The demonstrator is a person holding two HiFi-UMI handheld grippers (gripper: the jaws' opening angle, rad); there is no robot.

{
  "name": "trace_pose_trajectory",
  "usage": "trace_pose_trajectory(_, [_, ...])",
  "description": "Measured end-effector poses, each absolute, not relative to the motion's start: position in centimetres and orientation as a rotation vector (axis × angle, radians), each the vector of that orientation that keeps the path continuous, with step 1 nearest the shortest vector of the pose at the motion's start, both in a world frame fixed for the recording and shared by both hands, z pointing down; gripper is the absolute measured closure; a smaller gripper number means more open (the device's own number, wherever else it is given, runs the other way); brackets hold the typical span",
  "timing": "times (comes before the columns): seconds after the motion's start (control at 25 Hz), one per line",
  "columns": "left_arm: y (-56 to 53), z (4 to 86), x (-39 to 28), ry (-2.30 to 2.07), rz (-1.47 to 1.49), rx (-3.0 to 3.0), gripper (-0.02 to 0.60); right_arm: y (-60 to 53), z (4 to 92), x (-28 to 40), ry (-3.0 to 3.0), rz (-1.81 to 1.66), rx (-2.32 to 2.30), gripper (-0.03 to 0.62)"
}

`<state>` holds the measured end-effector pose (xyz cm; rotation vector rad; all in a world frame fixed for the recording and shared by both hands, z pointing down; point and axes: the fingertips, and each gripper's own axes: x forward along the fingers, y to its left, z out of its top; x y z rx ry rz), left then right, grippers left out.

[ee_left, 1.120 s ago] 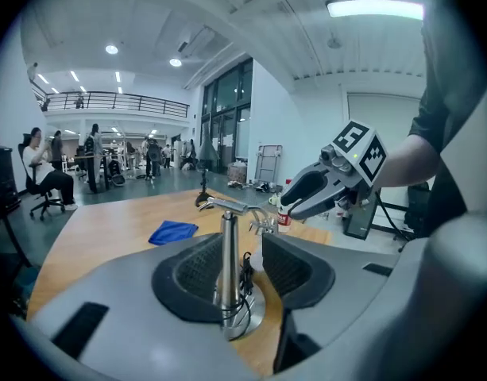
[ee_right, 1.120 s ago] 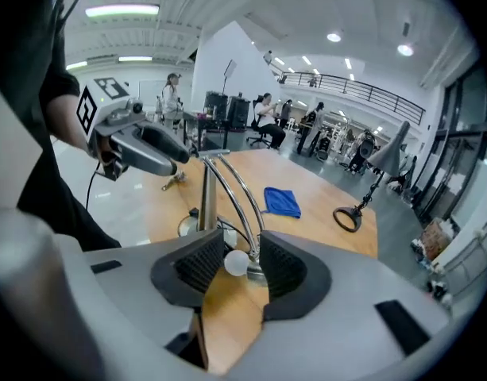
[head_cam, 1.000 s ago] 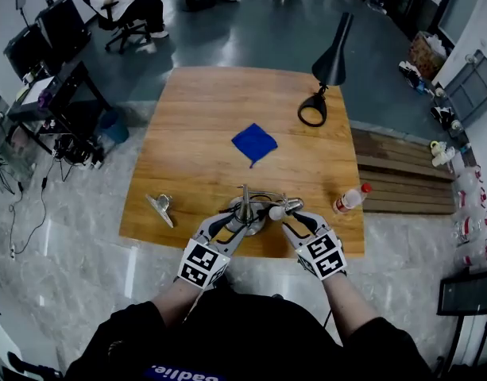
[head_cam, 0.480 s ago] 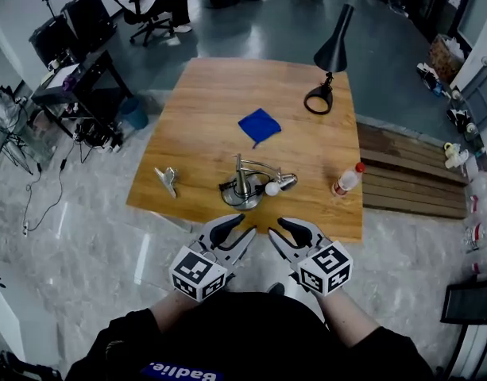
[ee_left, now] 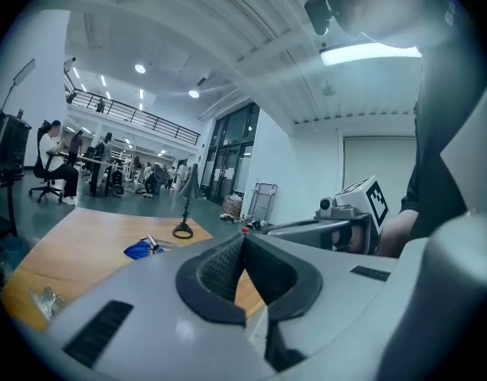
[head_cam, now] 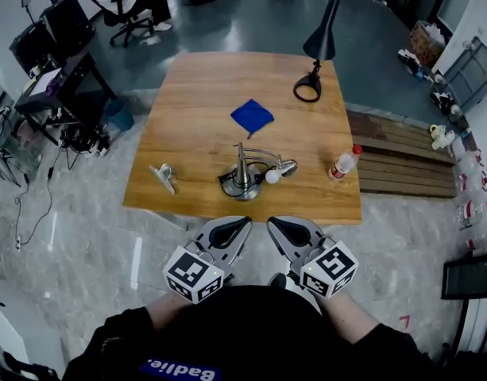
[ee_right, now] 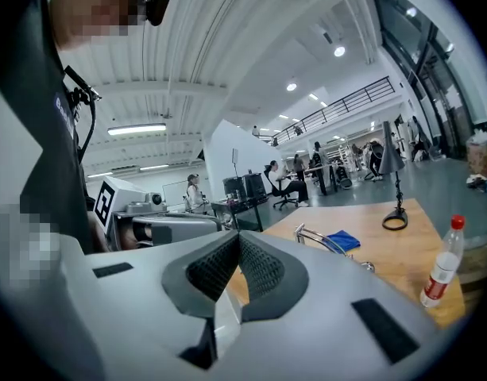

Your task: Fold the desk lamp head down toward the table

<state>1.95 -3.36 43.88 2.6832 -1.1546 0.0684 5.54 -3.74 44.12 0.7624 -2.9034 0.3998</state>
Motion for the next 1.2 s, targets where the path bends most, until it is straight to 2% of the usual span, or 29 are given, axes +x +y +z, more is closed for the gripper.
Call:
trace_pose_trajectory(0.32, [-2.0, 43.4, 0.4, -1.096, 0.082, 2.709, 0.572, -2.0, 43.4, 3.3, -2.913, 0.367, 0.764, 0.588])
trace_pose_trajectory(1.2, [-1.3, 43.3, -0.4, -1.075, 0.110, 2.720, 0.572, -1.8, 43.1, 2.4, -2.889, 0.358, 0.782, 0.588])
